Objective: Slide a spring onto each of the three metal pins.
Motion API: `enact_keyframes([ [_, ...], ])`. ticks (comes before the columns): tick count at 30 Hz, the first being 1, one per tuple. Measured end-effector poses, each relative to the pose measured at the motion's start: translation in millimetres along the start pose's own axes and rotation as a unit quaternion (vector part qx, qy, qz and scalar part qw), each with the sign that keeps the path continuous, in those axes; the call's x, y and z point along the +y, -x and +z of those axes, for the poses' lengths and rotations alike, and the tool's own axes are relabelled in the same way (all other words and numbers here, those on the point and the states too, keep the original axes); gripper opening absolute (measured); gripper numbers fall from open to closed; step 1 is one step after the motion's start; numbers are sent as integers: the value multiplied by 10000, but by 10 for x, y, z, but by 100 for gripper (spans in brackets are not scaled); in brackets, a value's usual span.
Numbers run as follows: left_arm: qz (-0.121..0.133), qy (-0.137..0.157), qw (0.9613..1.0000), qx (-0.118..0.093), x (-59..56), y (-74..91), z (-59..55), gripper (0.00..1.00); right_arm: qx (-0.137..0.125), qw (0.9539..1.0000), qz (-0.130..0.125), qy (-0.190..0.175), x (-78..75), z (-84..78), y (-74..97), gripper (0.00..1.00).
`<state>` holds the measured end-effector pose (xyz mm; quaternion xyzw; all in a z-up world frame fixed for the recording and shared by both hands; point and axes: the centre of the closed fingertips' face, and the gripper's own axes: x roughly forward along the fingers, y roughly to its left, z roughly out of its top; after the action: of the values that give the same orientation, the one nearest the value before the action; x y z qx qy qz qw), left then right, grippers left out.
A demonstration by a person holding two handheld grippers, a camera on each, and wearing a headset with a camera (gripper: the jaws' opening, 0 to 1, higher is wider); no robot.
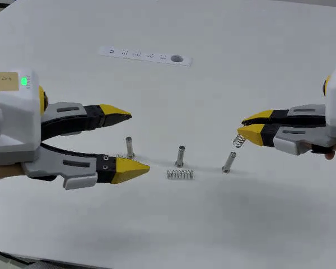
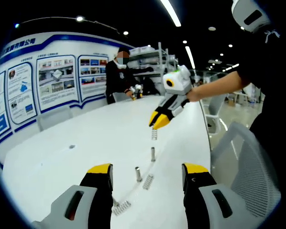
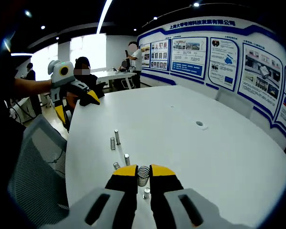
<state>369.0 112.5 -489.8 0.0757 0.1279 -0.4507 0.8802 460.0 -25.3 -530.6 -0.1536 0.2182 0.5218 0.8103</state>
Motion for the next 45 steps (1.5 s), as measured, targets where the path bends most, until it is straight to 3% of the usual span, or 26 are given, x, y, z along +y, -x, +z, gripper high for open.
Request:
enact_keyframes([
  [4, 223, 360, 9981, -445, 108, 46, 170, 76, 110, 9999, -15, 35, -27, -66, -45, 9],
  [6, 267, 316, 9980, -480, 144, 69, 189, 79, 155, 9999, -2, 20, -24, -95, -55, 9],
  [12, 438, 288, 9979, -389, 236, 86, 149, 86, 337, 9994, 40, 1, -5, -223, -88, 9],
  [18, 525, 383, 9974, -322, 234, 84, 71, 94, 454, 9987, 70, 208, 43, -292, -145, 9],
  [24, 528, 476, 9972, -238, 191, 100, -2, 93, 387, 9990, 0, 208, 6, -270, -168, 9],
  [34, 539, 520, 9970, -191, 188, 118, -30, 92, 425, 9989, -9, 191, 12, -266, -148, 9],
  [45, 507, 514, 9974, -89, 159, 122, -82, 91, 629, 9978, -12, 216, -5, -439, -275, 10],
])
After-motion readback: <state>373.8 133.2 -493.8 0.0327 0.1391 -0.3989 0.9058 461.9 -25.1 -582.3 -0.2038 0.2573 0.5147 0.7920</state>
